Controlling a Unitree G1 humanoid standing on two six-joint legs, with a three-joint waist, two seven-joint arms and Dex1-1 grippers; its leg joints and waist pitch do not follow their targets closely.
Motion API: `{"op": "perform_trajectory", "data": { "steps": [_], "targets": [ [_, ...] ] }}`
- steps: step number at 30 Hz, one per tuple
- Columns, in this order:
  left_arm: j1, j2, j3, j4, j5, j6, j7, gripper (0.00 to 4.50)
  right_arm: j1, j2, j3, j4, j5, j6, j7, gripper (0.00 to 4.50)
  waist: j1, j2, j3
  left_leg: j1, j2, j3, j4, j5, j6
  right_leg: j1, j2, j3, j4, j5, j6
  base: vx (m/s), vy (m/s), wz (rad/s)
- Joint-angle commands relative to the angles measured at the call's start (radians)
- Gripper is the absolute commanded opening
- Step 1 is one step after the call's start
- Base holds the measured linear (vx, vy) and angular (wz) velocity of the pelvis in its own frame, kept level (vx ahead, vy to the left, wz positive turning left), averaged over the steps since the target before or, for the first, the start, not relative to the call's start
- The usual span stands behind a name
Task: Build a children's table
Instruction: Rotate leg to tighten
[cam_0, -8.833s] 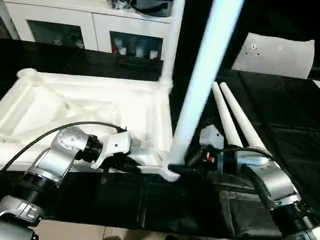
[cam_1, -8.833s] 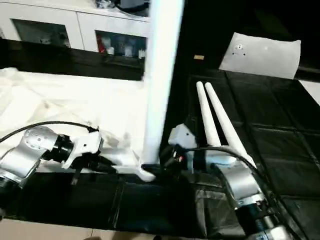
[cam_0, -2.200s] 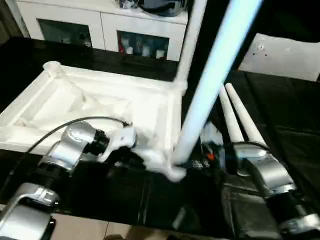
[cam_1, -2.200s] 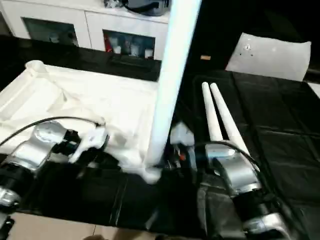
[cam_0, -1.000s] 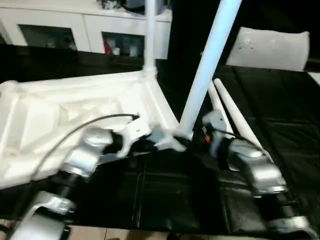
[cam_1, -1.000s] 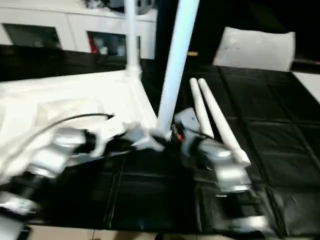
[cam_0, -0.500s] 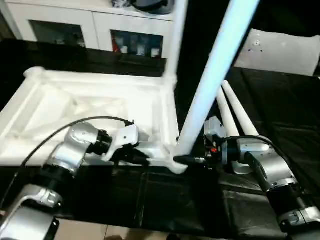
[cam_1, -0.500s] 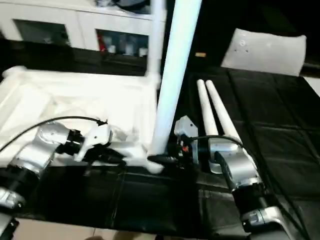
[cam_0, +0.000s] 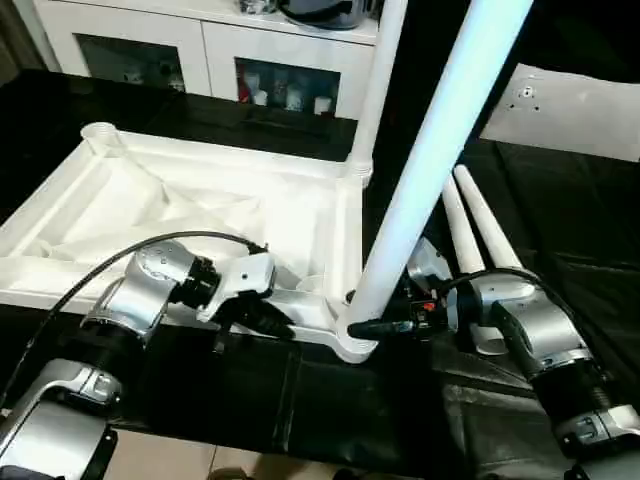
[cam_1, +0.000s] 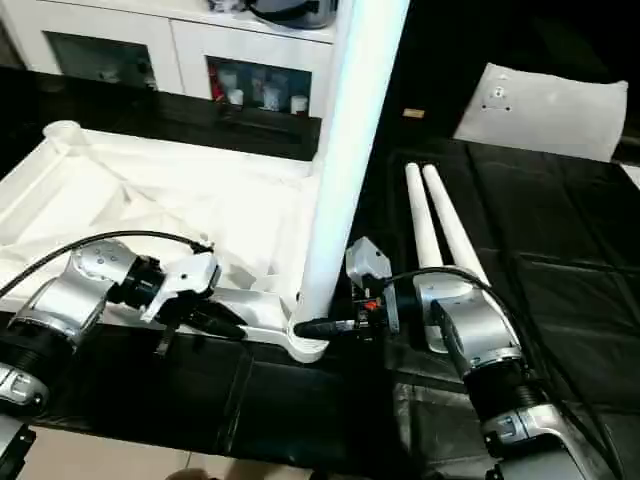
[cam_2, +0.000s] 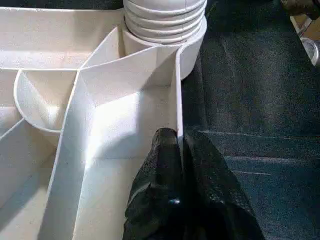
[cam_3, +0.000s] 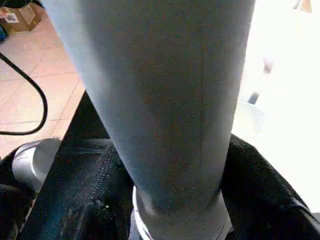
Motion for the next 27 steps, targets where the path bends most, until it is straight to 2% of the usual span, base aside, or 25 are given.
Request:
{"op": "perform_trajectory", "data": {
  "steps": [1, 6, 8, 9, 10, 12, 13, 14, 15, 16, 18, 20, 22, 23, 24, 26, 27],
  "targets": [
    [-0.02, -0.005, -0.019, 0.013, 0.017, -0.008, -0.011, 0.0, 0.016, -0.003, 0.026, -0.025, 0.029, 0.019, 0.049, 2.04, -0.003, 0.005, -0.062, -0.005, 0.081, -0.016, -0.065, -0.029, 0.084, 0.065, -0.111, 0.073, -0.058, -0.278, -0.161, 0.0, 0.0, 0.0],
    [-0.024, -0.015, -0.008, 0.033, 0.026, 0.012, 0.051, 0.0, 0.04, 0.004, 0.023, -0.055, 0.04, 0.037, 0.037, 2.03, 0.0, 0.006, -0.063, -0.004, 0.082, -0.017, -0.065, -0.025, 0.081, 0.066, -0.111, 0.073, -0.057, -0.267, -0.158, 0.0, 0.0, 0.0],
    [-0.028, -0.033, 0.013, 0.043, 0.043, 0.062, 0.153, 0.0, 0.061, 0.027, 0.002, -0.078, 0.052, 0.06, -0.019, 2.03, 0.002, 0.005, -0.063, -0.004, 0.082, -0.017, -0.065, -0.023, 0.081, 0.066, -0.111, 0.073, -0.056, -0.263, -0.157, 0.0, 0.0, 0.0],
    [-0.027, -0.045, 0.025, 0.039, 0.04, 0.083, 0.189, 0.0, 0.065, 0.045, -0.01, -0.073, 0.045, 0.061, -0.067, 2.03, 0.001, 0.007, -0.062, -0.003, 0.083, -0.017, -0.066, -0.026, 0.078, 0.063, -0.112, 0.074, -0.057, -0.266, -0.158, 0.0, 0.0, 0.0],
    [-0.025, -0.058, 0.039, 0.035, 0.036, 0.104, 0.225, 0.0, 0.069, 0.064, -0.023, -0.069, 0.037, 0.062, -0.117, 2.03, -0.001, 0.007, -0.057, 0.001, 0.084, -0.017, -0.069, -0.053, 0.068, 0.059, -0.114, 0.073, -0.065, -0.308, -0.157, 0.0, 0.0, 0.0],
    [-0.021, -0.088, 0.066, 0.016, 0.026, 0.159, 0.3, 0.0, 0.075, 0.116, -0.054, -0.05, 0.014, 0.052, -0.251, 2.03, -0.006, 0.005, -0.054, 0.006, 0.072, -0.018, -0.068, -0.106, 0.04, 0.059, -0.117, 0.068, -0.088, -0.461, -0.11, 0.0, 0.0, 0.0],
    [-0.017, -0.113, 0.08, -0.004, 0.024, 0.2, 0.356, 0.0, 0.076, 0.158, -0.073, -0.032, -0.006, 0.06, -0.354, 2.03, -0.008, 0.004, -0.053, 0.003, 0.072, -0.02, -0.071, -0.105, 0.035, 0.061, -0.116, 0.067, -0.09, -0.486, -0.097, 0.0, 0.0, 0.0],
    [-0.016, -0.127, 0.086, -0.012, 0.023, 0.218, 0.383, 0.0, 0.075, 0.176, -0.078, -0.021, -0.02, 0.058, -0.402, 2.01, -0.013, 0.003, -0.052, 0.002, 0.072, -0.023, -0.073, -0.109, 0.028, 0.057, -0.114, 0.063, -0.095, -0.518, -0.079, 0.0, 0.0, 0.0],
    [-0.013, -0.151, 0.097, -0.029, 0.02, 0.249, 0.425, 0.0, 0.073, 0.206, -0.085, -0.002, -0.042, 0.046, -0.474, 2.0, -0.022, 0.004, -0.053, -0.001, 0.075, -0.026, -0.075, -0.113, 0.017, 0.061, -0.115, 0.062, -0.093, -0.524, -0.069, 0.0, 0.0, 0.0],
    [-0.011, -0.172, 0.103, -0.041, 0.019, 0.272, 0.458, 0.0, 0.07, 0.231, -0.092, 0.01, -0.047, 0.051, -0.518, 2.0, -0.027, 0.005, -0.051, 0.0, 0.075, -0.028, -0.076, -0.122, 0.015, 0.058, -0.114, 0.06, -0.096, -0.529, -0.068, 0.0, 0.0, 0.0],
    [-0.013, -0.236, 0.12, -0.069, 0.023, 0.324, 0.554, 0.0, 0.054, 0.31, -0.117, 0.043, -0.063, 0.072, -0.66, 1.99, -0.042, 0.003, -0.049, 0.001, 0.069, -0.027, -0.073, -0.144, 0.022, 0.056, -0.114, 0.059, -0.107, -0.559, -0.06, 0.0, 0.0, 0.0],
    [-0.014, -0.251, 0.125, -0.074, 0.023, 0.34, 0.576, 0.0, 0.05, 0.328, -0.123, 0.05, -0.066, 0.073, -0.69, 1.99, -0.05, 0.002, -0.05, 0.0, 0.064, -0.026, -0.071, -0.15, 0.033, 0.056, -0.114, 0.058, -0.11, -0.581, -0.052, 0.0, 0.0, 0.0],
    [-0.021, -0.289, 0.131, -0.081, 0.029, 0.364, 0.633, 0.0, 0.035, 0.372, -0.132, 0.07, -0.078, 0.078, -0.772, 1.99, -0.053, 0.003, -0.049, -0.001, 0.064, -0.026, -0.07, -0.141, 0.044, 0.054, -0.113, 0.058, -0.111, -0.577, -0.049, 0.0, 0.0, 0.0],
    [-0.033, -0.339, 0.142, -0.085, 0.037, 0.392, 0.715, 0.0, 0.013, 0.43, -0.15, 0.097, -0.092, 0.091, -0.884, 1.99, -0.056, 0.006, -0.05, -0.002, 0.065, -0.026, -0.071, -0.136, 0.047, 0.053, -0.112, 0.06, -0.108, -0.56, -0.052, 0.0, 0.0, 0.0],
    [-0.033, -0.339, 0.142, -0.085, 0.037, 0.392, 0.715, 0.0, 0.013, 0.43, -0.15, 0.097, -0.092, 0.091, -0.884, 1.99, -0.058, 0.007, -0.052, -0.001, 0.067, -0.026, -0.072, -0.132, 0.044, 0.053, -0.111, 0.06, -0.106, -0.539, -0.061, 0.0, 0.0, 0.0],
    [-0.047, -0.398, 0.16, -0.091, 0.046, 0.425, 0.818, 0.0, -0.006, 0.49, -0.158, 0.114, -0.118, 0.112, -1.001, 1.99, -0.06, 0.007, -0.054, -0.002, 0.067, -0.025, -0.072, -0.117, 0.046, 0.054, -0.11, 0.062, -0.1, -0.505, -0.072, 0.0, 0.0, 0.0],
    [-0.05, -0.406, 0.161, -0.092, 0.047, 0.429, 0.829, 0.0, -0.007, 0.496, -0.155, 0.114, -0.123, 0.114, -1.011, 1.99, -0.057, 0.007, -0.055, 0.001, 0.065, -0.024, -0.071, -0.118, 0.053, 0.052, -0.108, 0.062, -0.101, -0.494, -0.074, 0.0, 0.0, 0.0]
  ]
}}
